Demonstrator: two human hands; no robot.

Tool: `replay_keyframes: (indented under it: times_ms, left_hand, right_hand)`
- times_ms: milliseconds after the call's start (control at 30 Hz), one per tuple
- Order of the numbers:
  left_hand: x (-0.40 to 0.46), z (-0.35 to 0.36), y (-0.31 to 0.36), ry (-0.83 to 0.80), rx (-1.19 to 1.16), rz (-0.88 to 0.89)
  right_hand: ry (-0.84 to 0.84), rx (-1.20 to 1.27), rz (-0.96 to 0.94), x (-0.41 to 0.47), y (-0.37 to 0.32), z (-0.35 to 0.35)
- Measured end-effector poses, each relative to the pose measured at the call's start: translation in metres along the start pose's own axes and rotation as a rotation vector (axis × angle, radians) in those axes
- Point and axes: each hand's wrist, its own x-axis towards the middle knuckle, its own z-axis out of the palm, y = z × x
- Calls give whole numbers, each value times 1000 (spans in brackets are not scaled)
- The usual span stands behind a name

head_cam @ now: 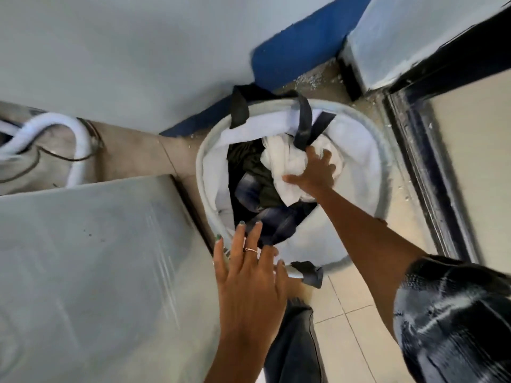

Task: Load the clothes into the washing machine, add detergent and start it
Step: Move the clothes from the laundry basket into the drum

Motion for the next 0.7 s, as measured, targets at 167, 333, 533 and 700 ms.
replay_keyframes:
  times_ms: [167,333,533,700]
  left_hand:
    - [-4,4,-7,-33,8,-3]
    - [-7,-20,-19,-127,-57,-97]
    - [-3,-84,-24,-219,-533,-297]
    - [-10,-152,-12,-220,-1250,-601]
  right_hand:
    - [206,128,-144,-19,19,-16]
    - [161,429,-164,-83,14,-76]
    - [143,588,-254,-194,-15,-143]
    - [202,640,-364,-284,-52,-187]
